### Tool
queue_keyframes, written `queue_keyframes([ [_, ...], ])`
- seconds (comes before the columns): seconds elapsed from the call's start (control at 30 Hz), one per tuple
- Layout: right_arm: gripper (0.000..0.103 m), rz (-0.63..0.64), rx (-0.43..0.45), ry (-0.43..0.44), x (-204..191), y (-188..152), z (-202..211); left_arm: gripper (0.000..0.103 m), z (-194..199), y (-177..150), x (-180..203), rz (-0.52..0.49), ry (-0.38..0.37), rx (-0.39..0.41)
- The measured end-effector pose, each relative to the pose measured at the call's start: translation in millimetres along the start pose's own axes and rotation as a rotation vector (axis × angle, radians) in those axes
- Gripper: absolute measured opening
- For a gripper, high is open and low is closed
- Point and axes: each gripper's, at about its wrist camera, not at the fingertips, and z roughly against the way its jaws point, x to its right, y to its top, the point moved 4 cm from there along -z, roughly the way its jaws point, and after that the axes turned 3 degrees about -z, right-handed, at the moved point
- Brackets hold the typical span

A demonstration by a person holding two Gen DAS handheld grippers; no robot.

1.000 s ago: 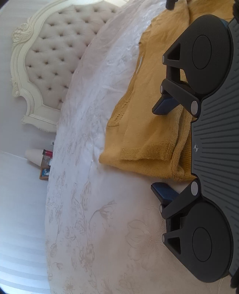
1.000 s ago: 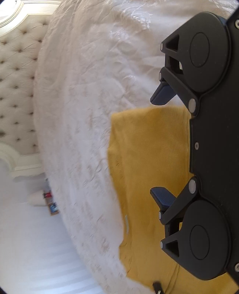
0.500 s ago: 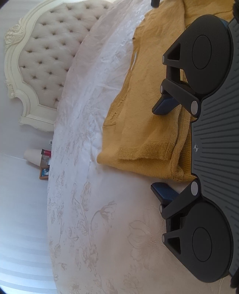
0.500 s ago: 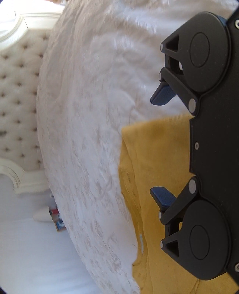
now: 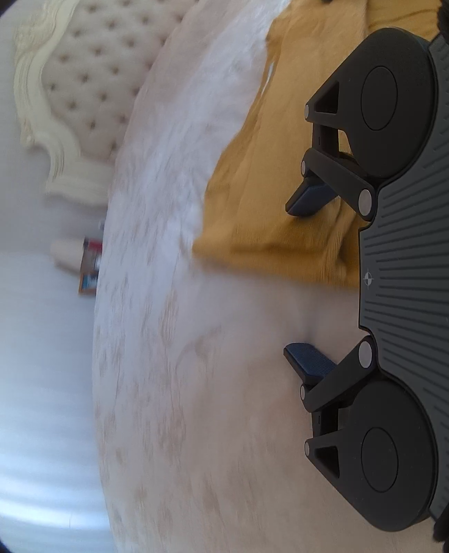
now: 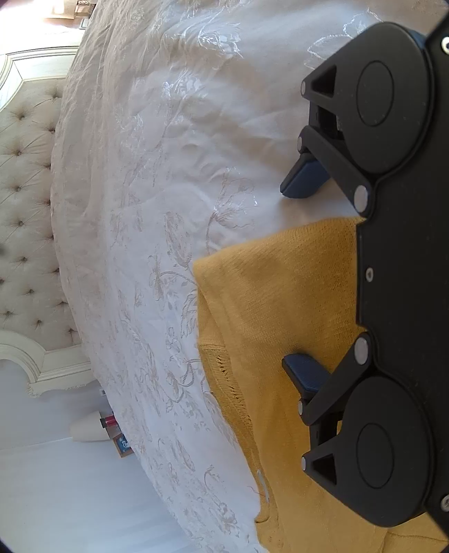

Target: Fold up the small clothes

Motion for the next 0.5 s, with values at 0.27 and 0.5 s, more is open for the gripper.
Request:
queue_keyframes([
  [0.27, 0.102, -0.005, -0.028, 0.020, 0, 2, -5, 0.084, 4, 2, -1, -0.134, 0.046, -0.072],
  [0.5, 0.102, 0.085, -0.161, 0.032, -4, 16, 13, 0.083, 40, 4, -13, -0.131, -0.024, -0.161],
])
